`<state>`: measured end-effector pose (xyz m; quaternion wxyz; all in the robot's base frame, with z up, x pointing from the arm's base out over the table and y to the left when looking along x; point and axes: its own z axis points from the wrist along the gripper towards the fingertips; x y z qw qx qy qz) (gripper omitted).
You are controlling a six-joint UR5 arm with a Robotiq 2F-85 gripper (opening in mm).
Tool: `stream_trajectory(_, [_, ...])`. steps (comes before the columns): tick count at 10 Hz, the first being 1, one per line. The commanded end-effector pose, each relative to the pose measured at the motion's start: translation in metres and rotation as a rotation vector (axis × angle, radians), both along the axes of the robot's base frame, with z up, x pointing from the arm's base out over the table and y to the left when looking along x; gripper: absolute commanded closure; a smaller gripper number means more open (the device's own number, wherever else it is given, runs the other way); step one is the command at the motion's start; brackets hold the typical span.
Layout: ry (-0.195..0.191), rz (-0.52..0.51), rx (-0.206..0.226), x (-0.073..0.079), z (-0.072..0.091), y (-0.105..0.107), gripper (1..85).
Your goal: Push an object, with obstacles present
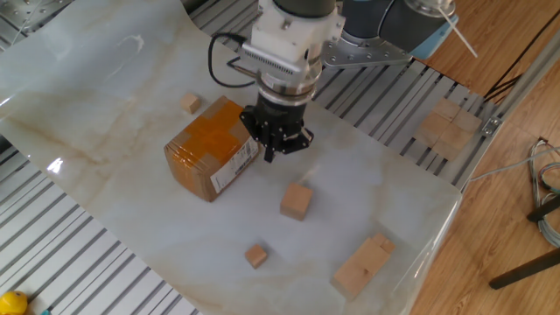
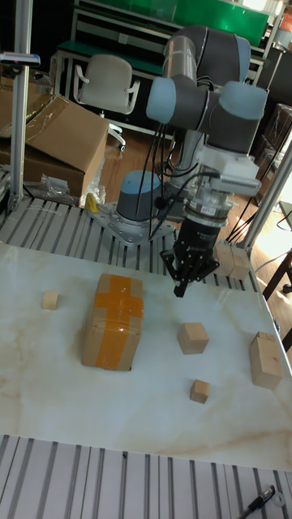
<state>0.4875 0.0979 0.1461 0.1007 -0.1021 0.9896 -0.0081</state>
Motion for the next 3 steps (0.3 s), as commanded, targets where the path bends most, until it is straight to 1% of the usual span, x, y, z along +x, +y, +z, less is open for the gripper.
stream_trajectory(1, [0.011,-0.001,0.056,-0.0118,0.0285,0.0048,84.3])
stream_trajectory(3, [0.016,0.004,0.045,-0.0134,0.0268,0.0026,84.3])
